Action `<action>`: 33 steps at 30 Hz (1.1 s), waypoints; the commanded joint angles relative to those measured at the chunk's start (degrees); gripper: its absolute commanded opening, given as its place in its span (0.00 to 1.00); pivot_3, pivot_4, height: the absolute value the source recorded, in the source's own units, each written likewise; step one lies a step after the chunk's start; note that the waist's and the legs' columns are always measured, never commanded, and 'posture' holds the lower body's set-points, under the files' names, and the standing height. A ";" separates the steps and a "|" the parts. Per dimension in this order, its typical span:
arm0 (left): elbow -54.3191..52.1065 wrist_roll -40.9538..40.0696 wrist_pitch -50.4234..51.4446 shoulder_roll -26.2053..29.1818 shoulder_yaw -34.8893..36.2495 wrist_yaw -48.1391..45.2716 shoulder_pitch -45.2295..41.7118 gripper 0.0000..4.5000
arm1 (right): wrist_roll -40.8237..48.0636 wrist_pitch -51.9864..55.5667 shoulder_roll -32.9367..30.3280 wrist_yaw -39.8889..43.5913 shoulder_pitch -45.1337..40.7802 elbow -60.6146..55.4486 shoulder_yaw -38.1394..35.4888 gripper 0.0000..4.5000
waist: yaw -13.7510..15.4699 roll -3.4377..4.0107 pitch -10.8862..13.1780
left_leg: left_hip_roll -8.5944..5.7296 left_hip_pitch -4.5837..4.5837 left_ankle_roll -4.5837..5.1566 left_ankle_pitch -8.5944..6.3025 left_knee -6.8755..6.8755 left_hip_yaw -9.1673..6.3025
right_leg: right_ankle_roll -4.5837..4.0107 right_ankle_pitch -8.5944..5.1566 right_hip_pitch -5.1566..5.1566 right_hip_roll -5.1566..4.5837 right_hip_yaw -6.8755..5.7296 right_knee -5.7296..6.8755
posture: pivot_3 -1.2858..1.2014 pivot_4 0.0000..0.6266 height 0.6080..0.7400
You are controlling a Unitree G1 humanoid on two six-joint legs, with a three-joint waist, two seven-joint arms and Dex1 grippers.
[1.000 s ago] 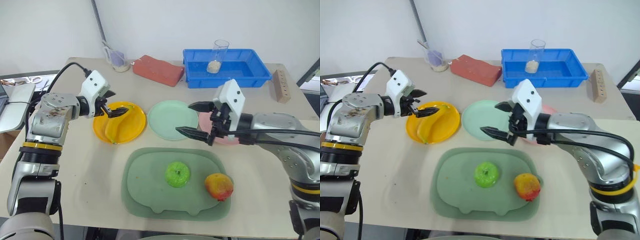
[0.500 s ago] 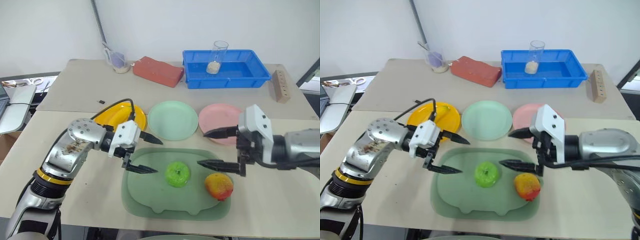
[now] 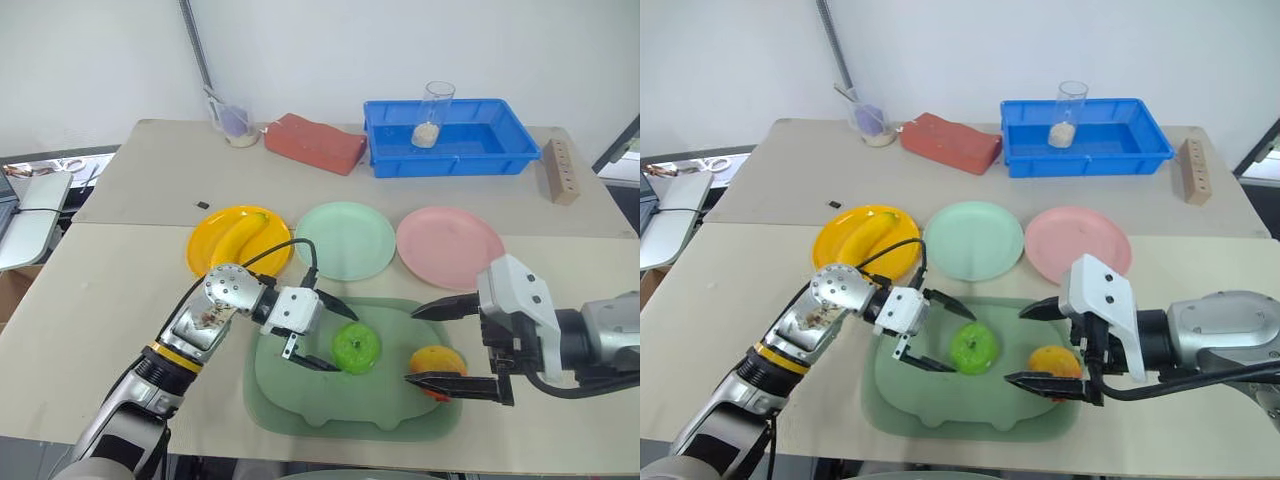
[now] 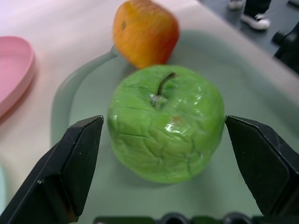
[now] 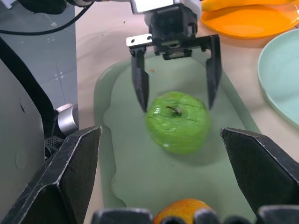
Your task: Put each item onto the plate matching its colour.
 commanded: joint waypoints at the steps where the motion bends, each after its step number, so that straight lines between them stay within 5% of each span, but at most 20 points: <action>1: 2.05 1.82 -3.84 -0.49 -0.72 0.70 -0.30 0.99 | 1.10 -0.59 -0.92 -0.89 0.18 -1.01 -2.17 1.00 | -0.05 0.03 -0.02 | 0.00 0.00 0.00 0.00 0.00 0.00 | 0.00 0.00 0.00 0.00 0.00 0.00 | 0.52 0.24 1.00; 4: 1.87 0.31 -3.20 -1.17 -0.17 0.50 0.11 0.99 | 1.10 -0.92 -1.03 -1.47 0.03 -0.93 -1.93 1.00 | -0.04 0.04 -0.02 | 0.00 -0.06 0.00 0.00 0.00 0.00 | 0.00 0.00 0.02 0.00 0.00 0.03 | 0.52 0.24 1.00; 8: -1.06 -1.39 0.29 -0.94 0.73 0.55 0.08 0.64 | 0.87 -1.29 -1.01 -1.83 -0.40 -0.47 -1.33 1.00 | 0.04 0.04 -0.02 | 0.00 -0.06 0.00 0.00 0.03 0.00 | 0.04 -0.02 0.00 0.00 -0.01 0.03 | 0.52 0.24 1.00; 11: -3.63 -2.99 4.01 -0.16 1.81 1.19 0.23 0.55 | 0.26 -1.73 -0.72 -1.91 -0.67 -0.12 -0.54 1.00 | -0.01 0.05 -0.03 | 0.00 -0.06 0.00 0.00 0.03 0.00 | 0.06 -0.03 0.02 0.00 -0.01 0.03 | 0.52 0.24 1.00; 20: 4.80 -5.41 9.51 4.40 10.46 2.82 -6.17 0.53 | -6.37 -4.98 1.76 -4.95 -5.18 5.26 2.29 1.00 | -0.14 0.07 -0.04 | 0.00 0.05 0.00 0.00 0.03 -0.02 | 0.27 -0.15 -0.04 0.02 -0.03 0.07 | 0.52 0.24 1.00; 27: 24.83 -0.13 4.43 -3.50 13.02 14.78 -15.37 0.53 | -15.71 -4.81 12.58 -17.55 -19.80 11.92 13.41 1.00 | 0.03 0.08 -0.05 | -0.05 -0.07 0.00 0.00 0.06 -0.05 | 0.24 -0.12 -0.04 0.00 -0.03 0.08 | 0.52 0.24 1.00; 32: 37.66 4.28 -0.43 -10.12 12.89 23.64 -20.17 0.53 | -20.65 -4.65 15.52 -19.58 -21.90 13.38 17.59 1.00 | 0.30 0.24 -0.15 | -0.08 -0.35 0.02 0.01 0.11 -0.12 | 0.09 -0.01 -0.10 0.06 -0.04 0.17 | 0.52 0.24 1.00; 33: 39.73 5.12 -1.71 -10.78 12.72 24.67 -20.81 0.64 | -21.33 -4.85 15.81 -19.67 -21.81 13.52 17.89 1.00 | 0.34 0.25 -0.15 | -0.08 -0.35 0.03 0.01 0.12 -0.12 | 0.09 -0.01 -0.10 0.06 -0.04 0.17 | 0.52 0.24 1.00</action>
